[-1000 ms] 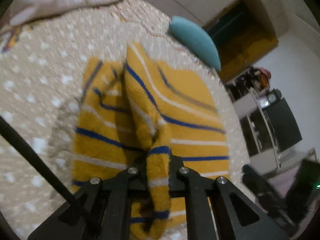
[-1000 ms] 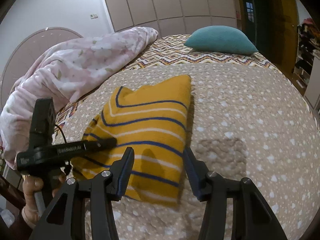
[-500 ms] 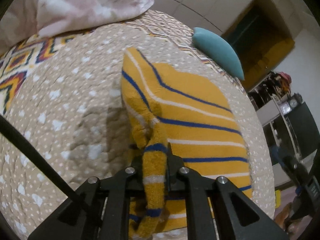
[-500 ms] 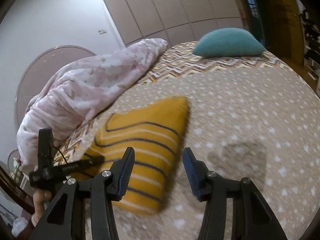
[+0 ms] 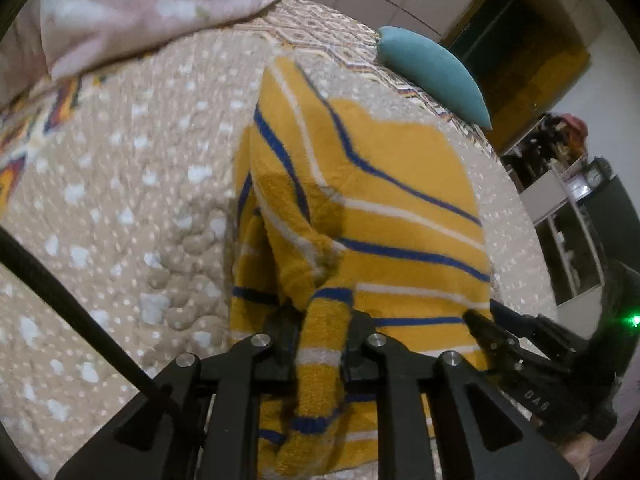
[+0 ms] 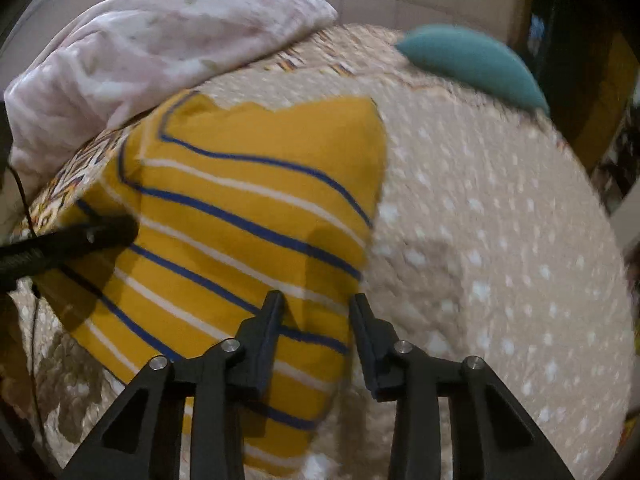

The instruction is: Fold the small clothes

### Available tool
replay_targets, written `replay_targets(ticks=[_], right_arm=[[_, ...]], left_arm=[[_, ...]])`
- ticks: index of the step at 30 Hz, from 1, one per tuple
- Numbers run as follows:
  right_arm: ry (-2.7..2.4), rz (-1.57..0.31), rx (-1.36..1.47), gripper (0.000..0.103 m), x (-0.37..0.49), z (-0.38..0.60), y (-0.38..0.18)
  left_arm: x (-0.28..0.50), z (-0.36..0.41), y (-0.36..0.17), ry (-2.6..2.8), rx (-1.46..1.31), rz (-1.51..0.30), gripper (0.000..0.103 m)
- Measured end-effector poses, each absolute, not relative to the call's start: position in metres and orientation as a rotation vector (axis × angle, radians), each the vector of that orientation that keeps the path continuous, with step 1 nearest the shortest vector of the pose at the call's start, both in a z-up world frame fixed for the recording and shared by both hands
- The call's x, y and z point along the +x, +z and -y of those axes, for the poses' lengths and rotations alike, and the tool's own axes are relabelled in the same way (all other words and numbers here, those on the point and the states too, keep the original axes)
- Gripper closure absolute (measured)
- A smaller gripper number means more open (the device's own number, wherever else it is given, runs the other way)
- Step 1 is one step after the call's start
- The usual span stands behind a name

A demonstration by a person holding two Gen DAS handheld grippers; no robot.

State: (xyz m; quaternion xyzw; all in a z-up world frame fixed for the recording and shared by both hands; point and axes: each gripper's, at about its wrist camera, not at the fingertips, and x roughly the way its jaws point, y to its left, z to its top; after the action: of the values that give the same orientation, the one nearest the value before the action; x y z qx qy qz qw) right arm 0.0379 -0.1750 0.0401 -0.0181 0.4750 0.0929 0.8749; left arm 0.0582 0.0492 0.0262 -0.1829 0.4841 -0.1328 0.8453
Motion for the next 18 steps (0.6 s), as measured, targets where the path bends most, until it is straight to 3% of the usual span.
replay_targets(ticks=[3,5,7,9,11,13,15,18], right_arm=[[0.184,-1.006,0.02,0.042,0.042,0.189,0.033],[0.164,-0.993,0.007,0.033,0.042,0.192,0.033],[0.171,-0.963,-0.002,0.032,0.036,0.194,0.043],[0.135,-0.898,-0.009,0.033,0.026,0.195,0.063],[0.136,-0.807,-0.007,0.034,0.014,0.193,0.088],[0.195,-0.77,0.005,0.045,0.013,0.18,0.107],[0.259,-0.779,0.006,0.07,0.018,0.163,0.114],[0.33,-0.8,-0.045,0.077,0.035,0.121,0.113]], left_arm=[[0.05,-0.064,0.035,-0.321,-0.468,-1.025,0.082],[0.037,-0.074,0.045,-0.294,-0.471,-1.015,0.061],[0.013,-0.09,0.06,-0.208,-0.448,-0.921,0.029],[-0.008,-0.102,0.067,-0.118,-0.426,-0.833,0.017],[-0.021,-0.115,0.067,0.005,-0.399,-0.768,0.015],[-0.022,-0.122,0.061,0.084,-0.361,-0.748,0.015],[-0.017,-0.126,0.049,0.145,-0.306,-0.77,0.015],[-0.01,-0.129,0.028,0.169,-0.262,-0.812,0.015]])
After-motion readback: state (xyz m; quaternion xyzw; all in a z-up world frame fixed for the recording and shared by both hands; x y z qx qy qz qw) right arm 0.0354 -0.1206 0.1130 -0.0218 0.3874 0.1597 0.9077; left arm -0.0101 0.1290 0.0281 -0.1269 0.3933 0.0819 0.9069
